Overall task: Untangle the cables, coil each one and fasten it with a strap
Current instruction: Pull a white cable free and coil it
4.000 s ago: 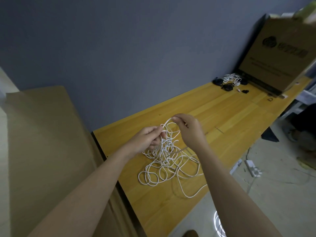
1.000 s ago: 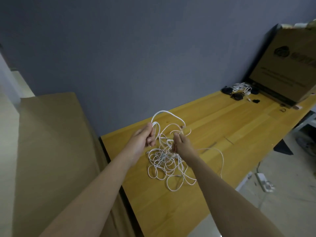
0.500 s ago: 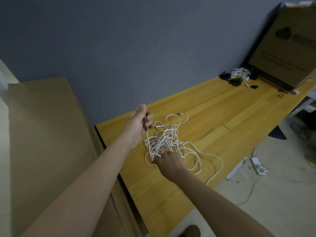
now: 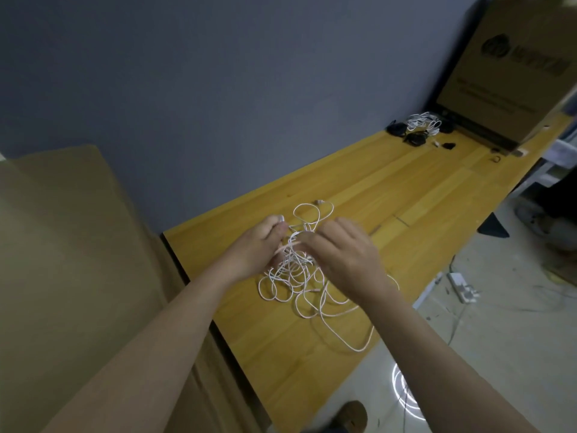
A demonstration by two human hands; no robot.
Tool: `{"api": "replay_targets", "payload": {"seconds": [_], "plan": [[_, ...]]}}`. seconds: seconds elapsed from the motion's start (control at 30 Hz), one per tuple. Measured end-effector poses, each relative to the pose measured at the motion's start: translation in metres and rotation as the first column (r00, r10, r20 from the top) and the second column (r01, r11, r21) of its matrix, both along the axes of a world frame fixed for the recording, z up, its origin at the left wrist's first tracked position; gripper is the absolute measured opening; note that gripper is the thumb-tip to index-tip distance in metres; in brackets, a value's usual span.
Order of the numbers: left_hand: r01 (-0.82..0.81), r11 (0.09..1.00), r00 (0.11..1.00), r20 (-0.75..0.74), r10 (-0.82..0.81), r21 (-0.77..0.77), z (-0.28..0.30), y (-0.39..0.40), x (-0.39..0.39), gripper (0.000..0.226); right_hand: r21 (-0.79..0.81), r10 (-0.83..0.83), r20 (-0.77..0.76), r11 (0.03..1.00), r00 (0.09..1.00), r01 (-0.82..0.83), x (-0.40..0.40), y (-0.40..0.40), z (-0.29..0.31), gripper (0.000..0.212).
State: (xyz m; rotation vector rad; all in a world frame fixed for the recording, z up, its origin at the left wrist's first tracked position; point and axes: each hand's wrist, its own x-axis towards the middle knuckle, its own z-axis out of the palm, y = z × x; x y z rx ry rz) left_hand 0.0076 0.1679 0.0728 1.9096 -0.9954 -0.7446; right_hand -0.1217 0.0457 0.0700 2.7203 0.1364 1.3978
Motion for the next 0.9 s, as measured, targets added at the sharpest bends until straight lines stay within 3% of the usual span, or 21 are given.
{"api": "replay_targets", "payload": {"seconds": [0.13,0.2,0.27,0.33,0.43,0.5,0.6,0.7,0.77,0.83,0.9], "plan": [[-0.017,0.992,0.951,-0.307,-0.023,-0.126,0.005,0.000,0.000,0.038,0.235,-0.092,0.043,0.969,0.995,0.079,0.018,-0.021,0.015,0.032],[-0.027,0.991,0.922,-0.385,-0.026,-0.132,0.010,0.003,0.000,0.044,0.440,-0.133,-0.036,0.888,0.990,0.135,0.029,-0.021,0.012,0.033],[-0.001,0.990,0.910,-0.411,-0.059,-0.144,0.014,0.005,0.002,0.050,0.713,-0.034,-0.122,0.692,0.992,0.111,0.040,-0.015,0.007,0.023],[0.006,0.984,0.881,-0.465,-0.089,-0.176,0.017,0.006,0.004,0.050,0.910,0.117,-0.134,0.407,0.984,0.076,0.047,-0.008,-0.002,0.014],[-0.056,0.969,0.857,-0.509,-0.077,-0.240,0.018,0.005,0.006,0.044,0.996,0.260,-0.073,0.070,0.963,0.057,0.048,0.003,-0.021,0.020],[-0.122,0.950,0.825,-0.562,-0.064,-0.287,0.017,0.005,0.007,0.044,0.996,0.292,-0.064,-0.036,0.954,0.078,0.044,0.005,-0.035,0.021],[-0.224,0.926,0.775,-0.632,-0.020,-0.305,0.019,0.007,0.013,0.049,0.978,0.314,-0.152,-0.090,0.937,0.189,0.031,0.004,-0.061,0.020],[-0.247,0.918,0.800,-0.600,0.012,-0.310,0.019,0.007,0.012,0.045,0.954,0.366,-0.206,-0.131,0.907,0.270,0.020,0.010,-0.079,0.022],[-0.271,0.908,0.807,-0.589,0.033,-0.320,0.019,0.007,0.010,0.044,0.953,0.363,-0.232,-0.103,0.902,0.287,0.018,0.017,-0.083,0.023],[-0.302,0.892,0.811,-0.582,0.054,-0.337,0.018,0.005,0.011,0.043,0.954,0.330,-0.276,-0.021,0.903,0.299,0.018,0.024,-0.086,0.023],[-0.287,0.883,0.841,-0.538,0.047,-0.371,0.016,0.003,0.012,0.044,0.920,0.299,-0.384,0.211,0.874,0.332,0.018,0.029,-0.088,0.020]]}}
